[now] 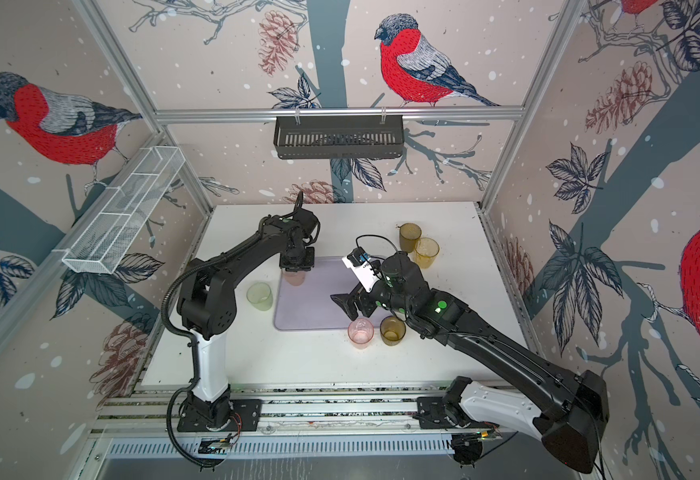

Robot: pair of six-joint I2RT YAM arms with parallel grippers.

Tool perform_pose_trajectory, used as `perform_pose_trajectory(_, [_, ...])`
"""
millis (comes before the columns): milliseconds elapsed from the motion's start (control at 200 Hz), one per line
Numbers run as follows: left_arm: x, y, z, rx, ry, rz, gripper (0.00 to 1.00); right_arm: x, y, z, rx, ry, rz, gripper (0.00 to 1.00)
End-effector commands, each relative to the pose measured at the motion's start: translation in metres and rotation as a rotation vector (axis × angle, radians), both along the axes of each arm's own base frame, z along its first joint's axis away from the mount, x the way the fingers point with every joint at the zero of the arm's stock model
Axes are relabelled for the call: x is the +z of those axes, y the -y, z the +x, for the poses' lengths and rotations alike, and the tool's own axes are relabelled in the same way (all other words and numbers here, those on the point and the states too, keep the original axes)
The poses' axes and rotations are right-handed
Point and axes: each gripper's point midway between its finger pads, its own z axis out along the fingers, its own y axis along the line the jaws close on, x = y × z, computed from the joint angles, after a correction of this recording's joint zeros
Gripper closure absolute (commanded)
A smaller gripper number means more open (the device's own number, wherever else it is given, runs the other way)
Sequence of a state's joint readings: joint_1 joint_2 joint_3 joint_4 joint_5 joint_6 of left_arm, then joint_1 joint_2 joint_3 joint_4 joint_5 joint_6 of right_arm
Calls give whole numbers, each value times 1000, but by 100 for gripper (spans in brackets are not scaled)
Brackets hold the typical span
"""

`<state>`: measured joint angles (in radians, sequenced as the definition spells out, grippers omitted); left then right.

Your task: Place the glasses into the tray

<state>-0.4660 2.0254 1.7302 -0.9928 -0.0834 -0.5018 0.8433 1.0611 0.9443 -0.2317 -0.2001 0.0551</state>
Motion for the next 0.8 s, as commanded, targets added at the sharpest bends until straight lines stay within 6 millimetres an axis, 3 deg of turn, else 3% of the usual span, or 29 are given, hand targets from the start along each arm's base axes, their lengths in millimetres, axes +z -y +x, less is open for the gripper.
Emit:
perform_pose_trajectory(0, [19,-8,-4,24,26,16,63,10,1,3,-20,24,21,0])
perform_pose_trajectory(305, [61,-7,-19,31,113,-39,61,11,3,8,-57,1,15,0])
perform_pose_trajectory(435, [74,-1,-29,6,112,-59,55,17,3,12,-79,12,6,1])
perform_pose_trajectory(610, [97,6,-46,-9,141,-72,51,34,14,19,-152,44,-12,0])
perform_pose_trajectory(795, [104,23,-69,-37,139,-129,46,39,30,15,-221,13,-4,1])
